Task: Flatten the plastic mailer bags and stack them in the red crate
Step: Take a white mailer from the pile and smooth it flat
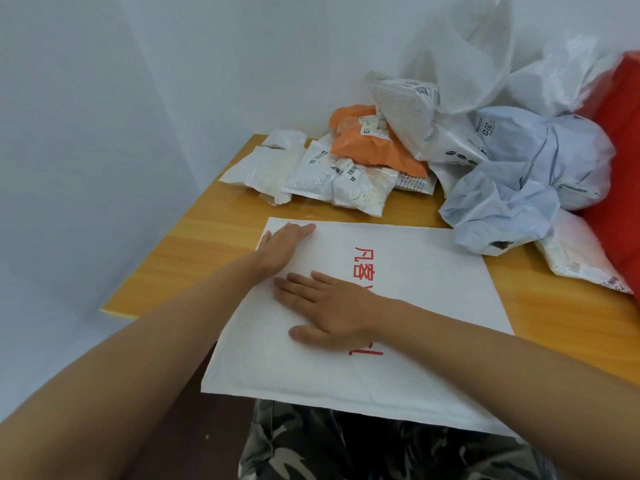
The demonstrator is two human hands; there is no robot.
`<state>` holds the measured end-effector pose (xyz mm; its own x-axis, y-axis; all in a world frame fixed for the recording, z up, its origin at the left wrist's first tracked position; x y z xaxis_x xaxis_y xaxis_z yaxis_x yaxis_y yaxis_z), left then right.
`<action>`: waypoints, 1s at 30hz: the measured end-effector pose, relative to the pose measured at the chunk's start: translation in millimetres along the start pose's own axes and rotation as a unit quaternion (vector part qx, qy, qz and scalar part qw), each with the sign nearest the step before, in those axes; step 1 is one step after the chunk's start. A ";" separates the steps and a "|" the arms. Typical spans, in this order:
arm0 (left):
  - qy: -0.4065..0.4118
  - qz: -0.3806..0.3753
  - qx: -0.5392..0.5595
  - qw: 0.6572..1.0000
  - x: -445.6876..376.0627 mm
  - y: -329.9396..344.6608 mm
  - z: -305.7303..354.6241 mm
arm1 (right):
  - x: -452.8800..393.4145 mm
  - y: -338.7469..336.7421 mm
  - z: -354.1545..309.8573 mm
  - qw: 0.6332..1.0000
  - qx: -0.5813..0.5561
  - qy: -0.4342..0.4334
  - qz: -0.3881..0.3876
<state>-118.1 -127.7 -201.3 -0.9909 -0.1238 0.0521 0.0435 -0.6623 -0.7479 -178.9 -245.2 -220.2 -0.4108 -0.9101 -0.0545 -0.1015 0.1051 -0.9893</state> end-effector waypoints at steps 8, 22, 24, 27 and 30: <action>0.106 -0.023 -0.236 0.966 -42.4 3.4 -11.3 | -12.6 -11.5 43.8 0.999 0.014 0.046 -0.013; 0.192 0.018 -0.216 0.957 -63.3 -6.1 -28.8 | -41.7 4.1 1.4 0.996 -0.002 -0.081 0.028; 0.194 0.027 -0.213 0.957 -61.6 -6.3 -28.3 | -38.5 6.0 -7.3 0.994 -0.005 -0.105 0.036; 0.192 0.034 -0.201 0.960 -60.6 -6.8 -27.8 | -32.7 9.0 -32.8 0.988 -0.026 -0.148 0.036; 0.190 0.037 -0.198 0.961 -59.2 -6.8 -27.3 | -29.3 10.6 -47.9 0.983 -0.028 -0.174 0.049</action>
<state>-63.2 -95.8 -217.3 -0.9650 0.1691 -0.2003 0.1387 -0.3191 -0.9375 -211.3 -198.2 -222.6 -0.0880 -0.9754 -0.2022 -0.1310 0.2126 -0.9683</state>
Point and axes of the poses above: each hand's wrist, its own x-axis away from the middle knuckle, its own y-axis out of the palm, z = x × y, the point moved 5 cm from there along -x, towards the middle knuckle, and after that the axes turned 15 degrees about z, right-handed, at the moved point
